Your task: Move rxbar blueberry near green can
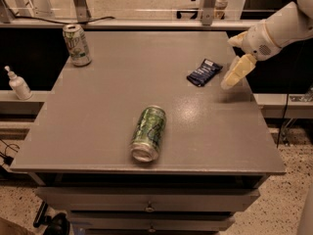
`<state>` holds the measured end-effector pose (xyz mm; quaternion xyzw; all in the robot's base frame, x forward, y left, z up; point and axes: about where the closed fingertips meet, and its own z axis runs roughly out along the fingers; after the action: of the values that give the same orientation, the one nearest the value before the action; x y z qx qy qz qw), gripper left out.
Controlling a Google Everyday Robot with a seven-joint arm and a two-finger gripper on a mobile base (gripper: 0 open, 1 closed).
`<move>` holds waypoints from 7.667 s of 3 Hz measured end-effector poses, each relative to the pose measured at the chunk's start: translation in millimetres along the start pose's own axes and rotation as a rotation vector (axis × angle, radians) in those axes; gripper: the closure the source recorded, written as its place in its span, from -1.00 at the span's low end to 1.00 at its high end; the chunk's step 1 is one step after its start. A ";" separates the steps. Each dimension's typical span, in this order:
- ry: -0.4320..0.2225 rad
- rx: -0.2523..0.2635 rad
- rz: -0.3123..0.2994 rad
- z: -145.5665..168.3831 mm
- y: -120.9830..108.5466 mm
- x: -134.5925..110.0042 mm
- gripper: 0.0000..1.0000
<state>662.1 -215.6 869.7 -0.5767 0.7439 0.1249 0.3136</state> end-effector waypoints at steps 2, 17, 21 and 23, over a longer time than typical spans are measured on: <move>-0.016 -0.051 0.060 29.0 4.3 -8.6 -1.00; -0.206 -0.440 -0.014 -31.2 233.4 -75.6 0.65; -0.194 -0.454 0.006 -25.9 237.1 -74.7 -1.00; -0.152 -0.356 0.021 -37.5 203.1 -53.3 -1.00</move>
Offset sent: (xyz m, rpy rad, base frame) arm 0.0083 0.0357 -0.0221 0.0616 0.0987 -0.0231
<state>467.1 -133.0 895.5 -0.6044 0.6902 0.3009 0.2604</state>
